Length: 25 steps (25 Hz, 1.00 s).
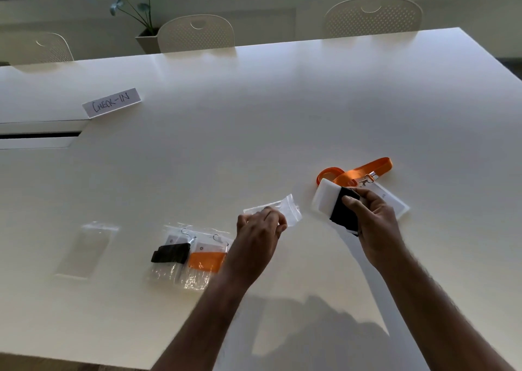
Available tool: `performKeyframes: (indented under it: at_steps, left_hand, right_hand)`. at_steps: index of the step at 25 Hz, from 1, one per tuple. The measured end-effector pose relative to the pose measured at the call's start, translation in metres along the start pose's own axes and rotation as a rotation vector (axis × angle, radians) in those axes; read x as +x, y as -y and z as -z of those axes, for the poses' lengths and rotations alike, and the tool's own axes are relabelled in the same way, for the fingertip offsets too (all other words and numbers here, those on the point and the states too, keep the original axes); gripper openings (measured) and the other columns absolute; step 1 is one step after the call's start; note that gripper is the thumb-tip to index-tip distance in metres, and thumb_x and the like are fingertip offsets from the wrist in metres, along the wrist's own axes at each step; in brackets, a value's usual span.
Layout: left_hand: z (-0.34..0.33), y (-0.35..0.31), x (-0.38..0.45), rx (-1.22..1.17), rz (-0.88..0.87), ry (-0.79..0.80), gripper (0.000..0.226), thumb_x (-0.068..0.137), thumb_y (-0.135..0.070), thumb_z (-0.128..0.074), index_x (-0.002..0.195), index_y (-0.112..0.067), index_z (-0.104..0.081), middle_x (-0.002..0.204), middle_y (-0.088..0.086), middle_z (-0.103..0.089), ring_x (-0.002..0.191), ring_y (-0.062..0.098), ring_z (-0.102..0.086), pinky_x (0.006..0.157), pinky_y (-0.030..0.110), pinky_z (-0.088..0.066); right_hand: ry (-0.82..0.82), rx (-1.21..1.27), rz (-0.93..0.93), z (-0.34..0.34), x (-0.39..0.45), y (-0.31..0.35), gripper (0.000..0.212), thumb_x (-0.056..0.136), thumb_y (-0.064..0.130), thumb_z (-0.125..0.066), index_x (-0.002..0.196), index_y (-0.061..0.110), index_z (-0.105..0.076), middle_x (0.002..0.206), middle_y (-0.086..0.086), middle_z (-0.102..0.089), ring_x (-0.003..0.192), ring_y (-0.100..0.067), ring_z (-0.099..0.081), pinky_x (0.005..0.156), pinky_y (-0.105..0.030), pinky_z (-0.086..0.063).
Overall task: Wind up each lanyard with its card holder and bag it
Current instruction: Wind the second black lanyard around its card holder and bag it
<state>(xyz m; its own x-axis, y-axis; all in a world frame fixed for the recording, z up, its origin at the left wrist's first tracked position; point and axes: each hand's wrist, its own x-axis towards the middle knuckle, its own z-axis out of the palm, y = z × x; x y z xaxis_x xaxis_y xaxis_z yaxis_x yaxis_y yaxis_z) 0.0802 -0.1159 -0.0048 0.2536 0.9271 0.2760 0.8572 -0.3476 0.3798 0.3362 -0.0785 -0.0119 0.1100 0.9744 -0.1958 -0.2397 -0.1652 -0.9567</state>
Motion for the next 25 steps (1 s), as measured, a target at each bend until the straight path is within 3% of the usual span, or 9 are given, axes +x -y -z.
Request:
performKeyframes:
  at_steps: [3,6,10,14,17,25]
  left_hand:
    - [-0.001,0.001,-0.007,-0.045,-0.05,0.19,0.005,0.105,-0.019,-0.06,0.106,-0.023,-0.063,0.117,-0.014,-0.064,0.104,0.01,-0.065,0.1,0.034,-0.039]
    - [0.007,0.003,-0.007,-0.169,-0.038,0.321,0.002,0.101,-0.015,-0.066,0.101,-0.014,-0.067,0.115,-0.006,-0.067,0.102,0.018,-0.066,0.096,0.041,-0.051]
    - [0.006,-0.006,-0.003,-0.157,0.097,0.232,0.015,0.102,-0.03,-0.064,0.102,-0.015,-0.065,0.102,-0.003,-0.068,0.094,0.021,-0.064,0.092,0.044,-0.051]
    - [-0.013,-0.033,0.007,0.052,0.285,0.179,0.044,0.098,-0.067,-0.05,0.093,-0.024,-0.055,0.094,-0.008,-0.063,0.089,0.02,-0.063,0.089,0.04,-0.045]
    - [-0.026,-0.045,0.016,0.267,0.313,0.23,0.065,0.089,-0.084,-0.037,0.099,-0.024,-0.057,0.102,-0.003,-0.063,0.094,0.024,-0.063,0.091,0.041,-0.043]
    - [-0.025,-0.041,0.022,0.223,0.313,0.246,0.045,0.096,-0.068,-0.045,0.083,-0.028,-0.058,0.095,-0.005,-0.059,0.088,0.022,-0.062,0.088,0.042,-0.042]
  right_hand:
    - [0.005,0.026,-0.014,0.007,0.002,0.0,0.019,0.099,0.014,-0.071,0.105,0.031,-0.077,0.11,-0.005,-0.076,0.095,-0.019,-0.074,0.062,-0.026,-0.059]
    - [0.013,0.026,-0.033,0.012,0.004,-0.001,0.018,0.099,0.014,-0.071,0.11,0.027,-0.075,0.114,-0.011,-0.074,0.1,-0.024,-0.074,0.065,-0.03,-0.061]
    - [0.028,0.024,-0.065,0.015,0.005,-0.002,0.019,0.097,0.015,-0.073,0.114,0.023,-0.072,0.115,-0.012,-0.073,0.103,-0.026,-0.074,0.067,-0.028,-0.062]
    - [0.058,-0.016,-0.058,0.018,0.003,-0.002,0.02,0.096,0.018,-0.074,0.115,0.023,-0.071,0.114,-0.012,-0.073,0.104,-0.028,-0.075,0.066,-0.026,-0.061]
    - [0.086,-0.094,-0.064,0.021,0.002,-0.003,0.02,0.098,0.019,-0.073,0.118,0.022,-0.068,0.117,-0.015,-0.071,0.109,-0.031,-0.073,0.069,-0.03,-0.064]
    - [0.184,-0.257,-0.073,0.019,0.001,-0.003,0.02,0.099,0.015,-0.072,0.117,0.017,-0.064,0.12,-0.018,-0.066,0.102,-0.035,-0.075,0.063,-0.039,-0.067]
